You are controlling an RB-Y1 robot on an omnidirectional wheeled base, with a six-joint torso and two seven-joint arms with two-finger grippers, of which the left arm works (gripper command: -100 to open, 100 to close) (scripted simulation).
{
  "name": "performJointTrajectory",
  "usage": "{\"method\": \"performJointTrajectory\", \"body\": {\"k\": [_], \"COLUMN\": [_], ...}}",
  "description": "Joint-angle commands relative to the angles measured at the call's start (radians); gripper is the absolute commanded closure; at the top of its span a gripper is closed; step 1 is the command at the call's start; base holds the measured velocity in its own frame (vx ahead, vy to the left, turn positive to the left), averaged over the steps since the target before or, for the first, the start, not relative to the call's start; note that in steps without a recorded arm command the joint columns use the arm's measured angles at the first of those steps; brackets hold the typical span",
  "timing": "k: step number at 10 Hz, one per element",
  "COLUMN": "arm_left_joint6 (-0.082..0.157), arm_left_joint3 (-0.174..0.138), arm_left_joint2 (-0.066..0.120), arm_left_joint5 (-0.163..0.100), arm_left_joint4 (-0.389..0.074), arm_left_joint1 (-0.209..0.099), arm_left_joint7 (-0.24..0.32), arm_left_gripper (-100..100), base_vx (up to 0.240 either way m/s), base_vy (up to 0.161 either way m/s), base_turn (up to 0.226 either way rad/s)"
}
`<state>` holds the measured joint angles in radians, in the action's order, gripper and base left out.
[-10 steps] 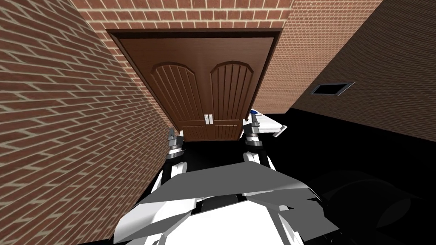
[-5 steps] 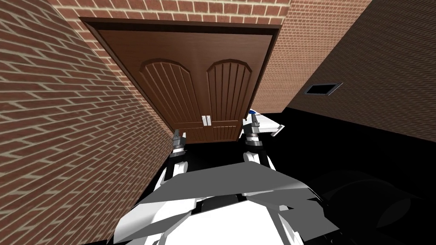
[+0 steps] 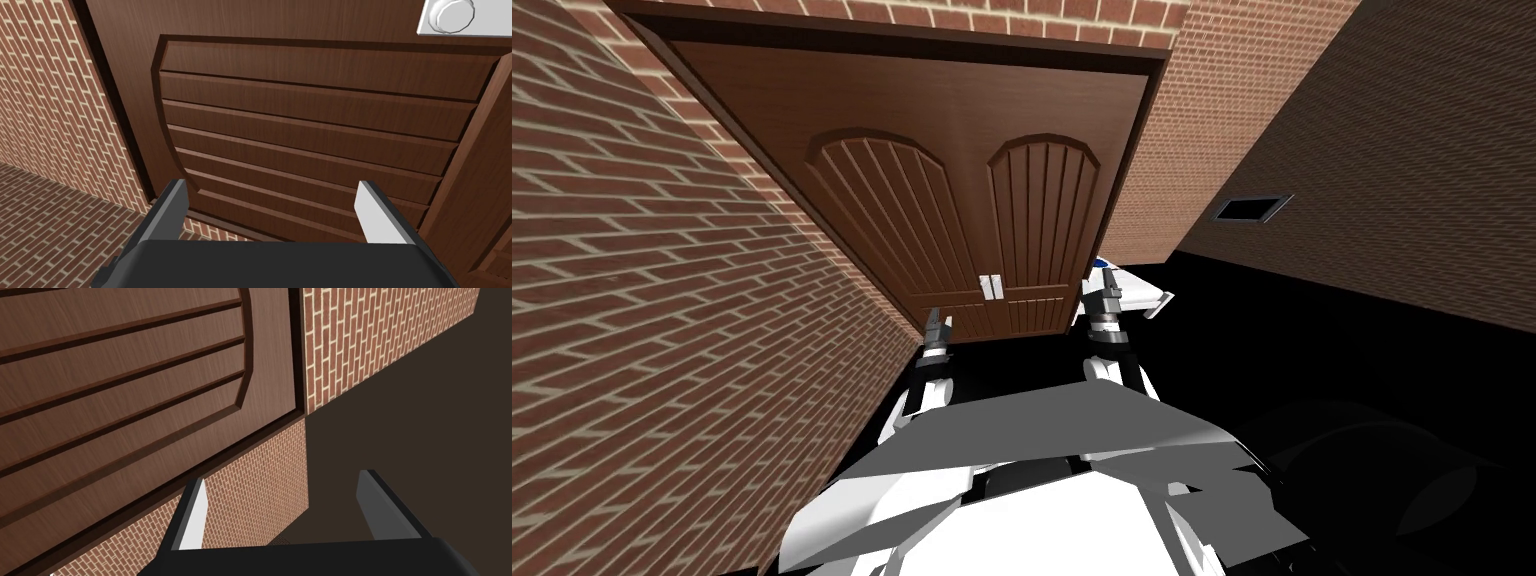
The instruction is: Pull the door open
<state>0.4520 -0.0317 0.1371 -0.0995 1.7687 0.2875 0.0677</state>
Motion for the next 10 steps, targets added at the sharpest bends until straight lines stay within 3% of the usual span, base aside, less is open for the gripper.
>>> {"method": "performJointTrajectory", "body": {"k": [1,7,8,10], "arm_left_joint6": [-0.017,-0.06,-0.06,-0.073], "arm_left_joint3": [-0.004,-0.015,-0.015,-0.018], "arm_left_joint2": [0.009,0.04,0.04,0.049], "arm_left_joint5": [-0.001,-0.005,-0.005,-0.007], "arm_left_joint4": [-0.044,-0.19,-0.19,-0.236], "arm_left_joint1": [-0.022,-0.088,-0.088,-0.109], "arm_left_joint7": [0.005,0.024,0.024,0.03], "arm_left_gripper": [-100,-100,-100,-100], "base_vx": [0.1,0.103,0.065,0.064], "base_vy": [-0.018,-0.008,-0.001,0.001], "base_turn": [-0.075,-0.076,-0.017,-0.059]}}
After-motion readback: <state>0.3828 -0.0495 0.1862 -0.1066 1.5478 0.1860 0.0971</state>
